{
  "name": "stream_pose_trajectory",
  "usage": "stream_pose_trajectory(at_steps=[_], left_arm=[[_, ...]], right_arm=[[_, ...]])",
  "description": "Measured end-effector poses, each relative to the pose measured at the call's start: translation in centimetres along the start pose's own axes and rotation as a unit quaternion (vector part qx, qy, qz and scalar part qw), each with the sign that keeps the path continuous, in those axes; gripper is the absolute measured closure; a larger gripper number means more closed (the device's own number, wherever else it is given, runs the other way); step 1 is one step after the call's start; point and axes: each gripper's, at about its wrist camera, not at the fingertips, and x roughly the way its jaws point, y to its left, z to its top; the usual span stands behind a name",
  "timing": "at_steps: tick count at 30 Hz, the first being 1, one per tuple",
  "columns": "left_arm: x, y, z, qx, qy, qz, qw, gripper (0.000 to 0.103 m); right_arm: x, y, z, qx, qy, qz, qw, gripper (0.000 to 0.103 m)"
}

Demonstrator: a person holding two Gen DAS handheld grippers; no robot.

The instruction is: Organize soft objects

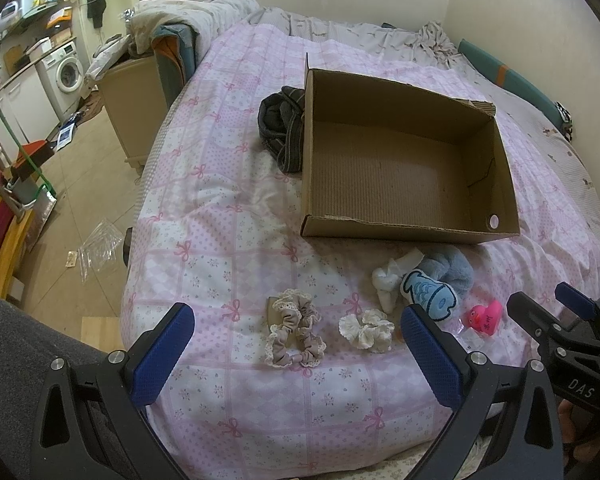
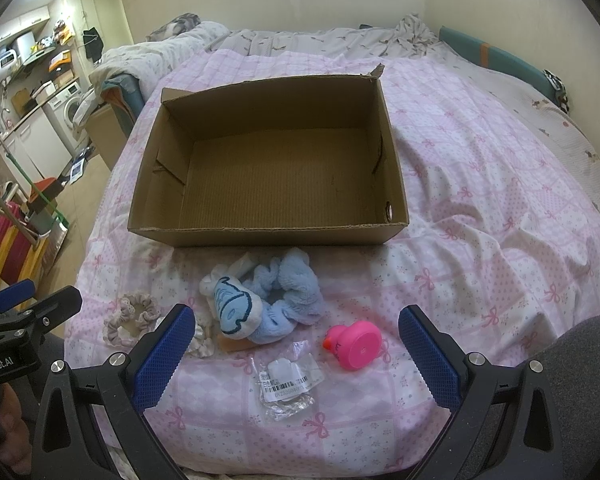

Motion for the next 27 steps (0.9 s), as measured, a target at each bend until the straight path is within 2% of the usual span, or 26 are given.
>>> stream_pose_trajectory(at_steps=[27], left_arm=[[-0.01,0.23,-0.27,-0.003,0.002,0.001,1.0000,0.000]], right_arm=[[0.06,-0.04,-0.01,0.001,0.000,0.000,1.000,0.000]])
